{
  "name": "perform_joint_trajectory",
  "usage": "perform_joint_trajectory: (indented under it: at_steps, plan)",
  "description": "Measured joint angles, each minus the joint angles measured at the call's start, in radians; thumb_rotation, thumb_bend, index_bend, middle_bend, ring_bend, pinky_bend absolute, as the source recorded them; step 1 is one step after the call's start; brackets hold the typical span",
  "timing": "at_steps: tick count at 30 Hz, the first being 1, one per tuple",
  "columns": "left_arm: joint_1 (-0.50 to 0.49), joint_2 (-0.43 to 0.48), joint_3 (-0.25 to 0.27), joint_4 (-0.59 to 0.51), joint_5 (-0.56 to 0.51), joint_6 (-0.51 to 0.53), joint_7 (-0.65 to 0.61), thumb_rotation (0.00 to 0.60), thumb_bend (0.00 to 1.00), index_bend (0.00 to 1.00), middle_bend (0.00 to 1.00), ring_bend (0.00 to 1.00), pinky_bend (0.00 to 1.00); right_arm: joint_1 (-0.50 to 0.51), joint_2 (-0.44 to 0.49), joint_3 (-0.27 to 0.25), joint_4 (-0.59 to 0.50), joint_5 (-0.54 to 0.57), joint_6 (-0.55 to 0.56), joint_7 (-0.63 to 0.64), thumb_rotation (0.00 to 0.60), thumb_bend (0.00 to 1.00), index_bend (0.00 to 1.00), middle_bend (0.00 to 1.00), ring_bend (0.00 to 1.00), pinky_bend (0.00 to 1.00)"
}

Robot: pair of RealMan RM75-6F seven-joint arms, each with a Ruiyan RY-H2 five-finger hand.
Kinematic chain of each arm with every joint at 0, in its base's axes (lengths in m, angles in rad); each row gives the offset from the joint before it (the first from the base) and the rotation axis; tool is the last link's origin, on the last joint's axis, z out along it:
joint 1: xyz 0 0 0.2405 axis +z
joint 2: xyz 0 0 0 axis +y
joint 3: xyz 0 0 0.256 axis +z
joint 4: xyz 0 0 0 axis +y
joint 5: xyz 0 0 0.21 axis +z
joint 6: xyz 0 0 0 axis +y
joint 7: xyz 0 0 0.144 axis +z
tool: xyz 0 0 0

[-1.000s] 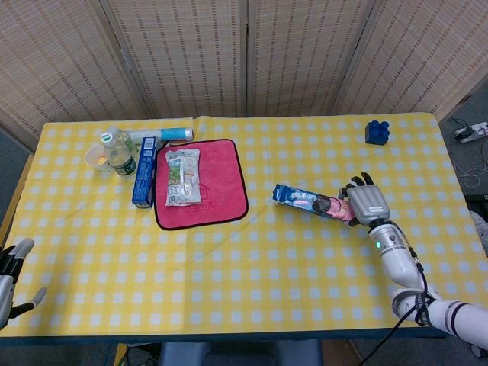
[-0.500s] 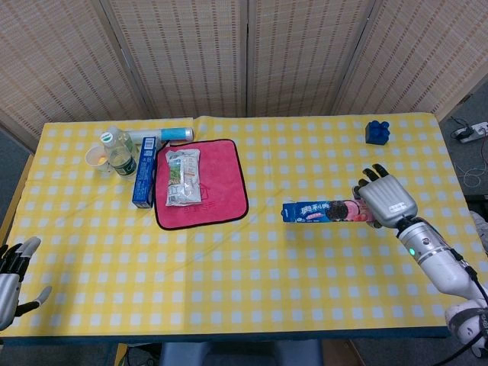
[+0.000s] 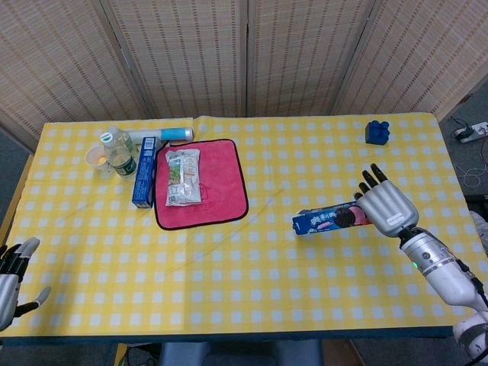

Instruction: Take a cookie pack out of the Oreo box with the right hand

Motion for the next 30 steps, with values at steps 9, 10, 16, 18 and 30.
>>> perform_joint_trajectory:
  at_steps: [9, 10, 16, 18, 30]
  plan:
    - [-0.002, -0.003, 0.002, 0.001, -0.004, -0.008, 0.002, 0.600, 0.26, 0.06, 0.10, 0.09, 0.00, -0.008, -0.024, 0.003, 0.059, -0.022, 0.018, -0.017, 0.600, 0.27, 0.38, 0.34, 0.14, 0.10]
    - [-0.002, -0.002, 0.001, 0.000, -0.004, -0.007, 0.002, 0.600, 0.26, 0.06, 0.10, 0.09, 0.00, -0.009, -0.027, 0.005, 0.064, -0.023, 0.022, -0.020, 0.600, 0.27, 0.38, 0.34, 0.14, 0.10]
    - [-0.002, 0.000, 0.001, -0.002, -0.006, -0.009, 0.006, 0.600, 0.26, 0.06, 0.10, 0.09, 0.00, -0.028, -0.048, 0.030, 0.088, -0.029, 0.099, -0.001, 0.600, 0.27, 0.38, 0.34, 0.14, 0.10]
    - [-0.003, 0.000, 0.001, -0.004, -0.007, -0.011, 0.008, 0.600, 0.26, 0.05, 0.10, 0.09, 0.00, -0.042, -0.059, 0.042, 0.101, -0.029, 0.138, 0.024, 0.600, 0.27, 0.38, 0.33, 0.14, 0.10]
    - [-0.016, 0.000, -0.003, -0.015, -0.004, -0.023, 0.024, 0.600, 0.26, 0.06, 0.10, 0.09, 0.00, -0.095, -0.152, 0.076, 0.207, -0.023, 0.189, 0.233, 0.600, 0.25, 0.35, 0.33, 0.14, 0.10]
